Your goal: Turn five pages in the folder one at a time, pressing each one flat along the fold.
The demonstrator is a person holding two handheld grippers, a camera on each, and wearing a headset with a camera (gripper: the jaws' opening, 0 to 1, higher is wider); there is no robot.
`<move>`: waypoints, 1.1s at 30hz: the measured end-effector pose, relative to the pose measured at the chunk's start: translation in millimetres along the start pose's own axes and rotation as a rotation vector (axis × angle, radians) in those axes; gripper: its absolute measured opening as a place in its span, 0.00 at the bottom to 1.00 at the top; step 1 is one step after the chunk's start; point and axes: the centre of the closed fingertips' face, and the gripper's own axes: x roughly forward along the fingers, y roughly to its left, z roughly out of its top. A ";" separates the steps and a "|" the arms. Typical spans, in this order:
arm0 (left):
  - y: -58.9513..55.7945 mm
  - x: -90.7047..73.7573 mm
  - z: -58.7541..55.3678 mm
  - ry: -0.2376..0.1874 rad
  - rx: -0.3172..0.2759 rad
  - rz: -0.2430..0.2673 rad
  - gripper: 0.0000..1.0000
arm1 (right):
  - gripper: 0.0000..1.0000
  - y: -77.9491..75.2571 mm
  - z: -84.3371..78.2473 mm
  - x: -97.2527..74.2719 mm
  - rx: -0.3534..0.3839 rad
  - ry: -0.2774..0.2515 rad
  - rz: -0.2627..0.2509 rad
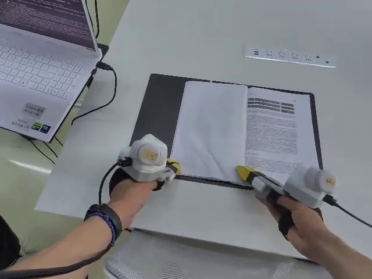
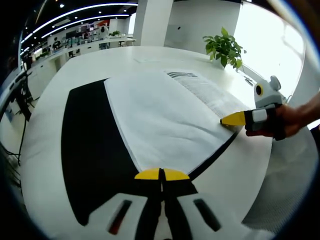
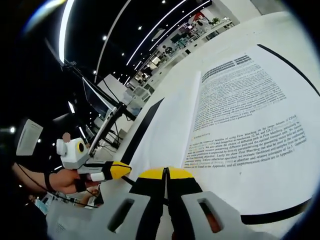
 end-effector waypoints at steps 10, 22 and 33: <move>-0.4 -1.1 -0.3 -0.007 -0.005 0.001 0.00 | 0.00 0.1 -9.9 -8.4 -0.010 0.018 -0.007; 0.5 -0.1 1.0 0.012 -0.031 0.005 0.00 | 0.00 1.5 -10.5 -8.9 -0.016 0.030 -0.034; -13.4 -9.0 9.2 0.033 -0.014 -0.022 0.11 | 0.13 11.1 -2.2 -13.7 -0.132 0.088 -0.017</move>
